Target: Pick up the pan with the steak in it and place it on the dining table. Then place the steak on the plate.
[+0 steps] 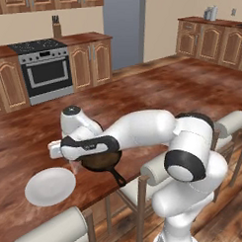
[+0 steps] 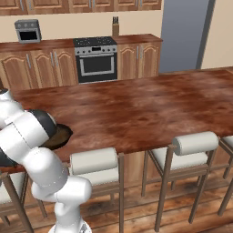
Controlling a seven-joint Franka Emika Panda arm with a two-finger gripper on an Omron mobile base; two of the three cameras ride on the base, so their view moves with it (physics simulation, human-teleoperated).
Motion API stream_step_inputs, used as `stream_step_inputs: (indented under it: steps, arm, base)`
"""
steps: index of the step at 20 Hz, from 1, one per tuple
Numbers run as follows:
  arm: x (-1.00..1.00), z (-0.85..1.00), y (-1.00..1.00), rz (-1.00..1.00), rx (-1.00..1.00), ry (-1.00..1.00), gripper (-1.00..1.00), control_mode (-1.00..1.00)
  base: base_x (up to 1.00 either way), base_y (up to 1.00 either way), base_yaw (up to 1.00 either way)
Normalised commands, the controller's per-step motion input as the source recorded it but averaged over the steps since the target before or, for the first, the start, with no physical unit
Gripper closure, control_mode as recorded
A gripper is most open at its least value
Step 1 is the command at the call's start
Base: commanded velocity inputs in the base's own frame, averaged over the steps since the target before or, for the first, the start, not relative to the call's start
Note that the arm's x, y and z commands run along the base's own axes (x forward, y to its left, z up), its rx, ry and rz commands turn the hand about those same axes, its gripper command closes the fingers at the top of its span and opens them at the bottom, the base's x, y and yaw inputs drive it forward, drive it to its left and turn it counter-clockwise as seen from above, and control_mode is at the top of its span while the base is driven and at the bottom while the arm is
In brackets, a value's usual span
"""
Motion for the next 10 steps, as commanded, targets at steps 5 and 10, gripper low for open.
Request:
stream_step_inputs:
  steps: [5,10]
  arm:
    - [-0.27,0.00,0.73,0.02,0.00,-0.03,1.00,-1.00]
    - [-0.08,0.00,0.31,0.00,0.00,-0.03,1.00,-1.00]
  base:
    - [0.00,0.00,0.00]
    - [0.00,0.00,0.00]
